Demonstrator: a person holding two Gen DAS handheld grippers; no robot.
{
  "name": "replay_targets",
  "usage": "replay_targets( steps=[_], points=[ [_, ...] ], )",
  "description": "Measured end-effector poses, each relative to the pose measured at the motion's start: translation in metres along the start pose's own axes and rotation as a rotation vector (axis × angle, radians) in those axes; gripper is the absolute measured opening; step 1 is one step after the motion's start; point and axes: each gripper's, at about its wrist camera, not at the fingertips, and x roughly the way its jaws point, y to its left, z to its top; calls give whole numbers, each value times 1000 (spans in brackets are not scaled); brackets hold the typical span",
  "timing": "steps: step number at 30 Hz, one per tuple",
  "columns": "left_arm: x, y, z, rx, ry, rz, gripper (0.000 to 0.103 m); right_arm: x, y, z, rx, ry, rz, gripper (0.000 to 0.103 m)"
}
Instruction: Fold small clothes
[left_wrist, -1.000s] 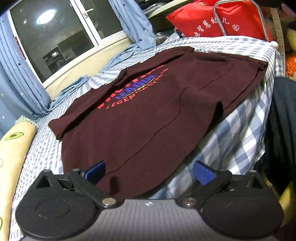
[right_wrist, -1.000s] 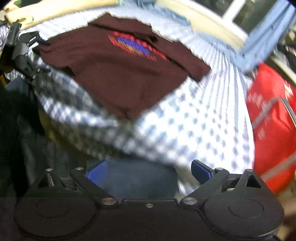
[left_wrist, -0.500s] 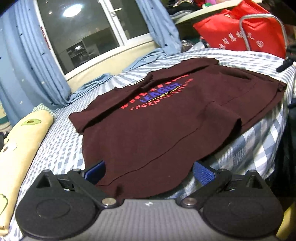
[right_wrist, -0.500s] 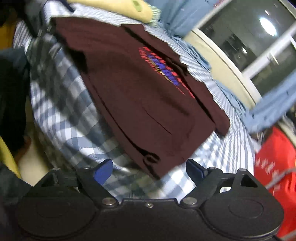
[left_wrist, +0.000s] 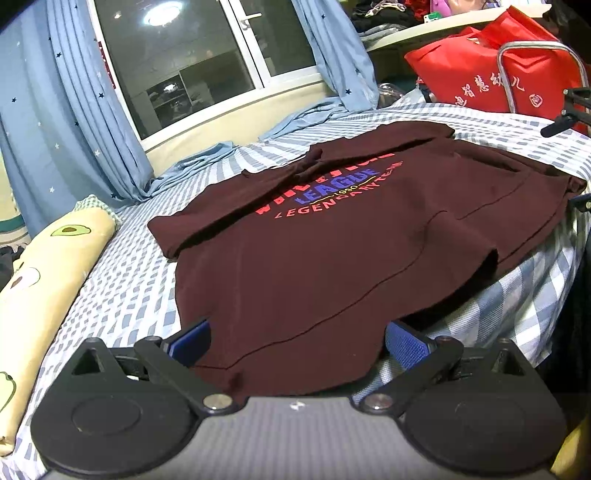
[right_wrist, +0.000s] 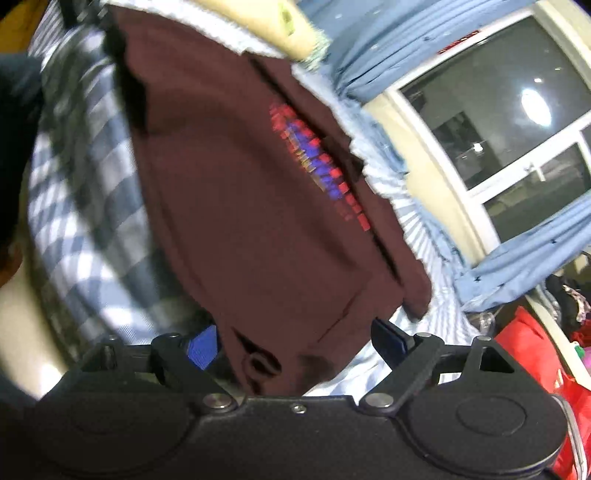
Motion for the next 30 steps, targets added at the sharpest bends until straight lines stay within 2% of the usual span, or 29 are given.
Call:
replay_targets(
  steps=[1, 4, 5, 6, 8, 10, 11, 15, 17, 24, 28, 30],
  points=[
    [0, 0, 0, 1, 0, 0, 102, 3, 1, 0, -15, 6, 18, 86],
    [0, -2, 1, 18, -2, 4, 102, 7, 10, 0, -87, -14, 45, 69],
    [-2, -3, 1, 29, -3, 6, 102, 6, 12, 2, -99, -21, 59, 53],
    [-4, -4, 1, 41, -7, 8, 102, 6, 12, 4, -101, -20, 80, 29],
    [-10, -6, 1, 57, -19, 7, 102, 8, 12, 10, -88, 0, 127, 14],
    [-15, -8, 4, 67, -32, 1, 102, 9, 2, 16, -51, 14, 167, 11],
    [-17, -9, 6, 75, -43, -4, 102, 8, -7, 21, 2, 17, 194, 8],
    [-20, -19, 15, 127, -81, -18, 102, 4, -67, 31, 313, 3, 318, 7],
    [-18, -26, 18, 162, -92, -27, 102, 5, -88, 35, 385, 1, 352, 6],
    [-1, -45, 20, 230, -101, -64, 102, 11, -125, 50, 485, -2, 388, 5],
    [31, -46, 11, 251, -60, -9, 100, 10, -134, 53, 512, -9, 384, 5],
    [37, -40, 9, 232, -71, -10, 100, 11, -139, 52, 542, -10, 388, 5]
  ],
)
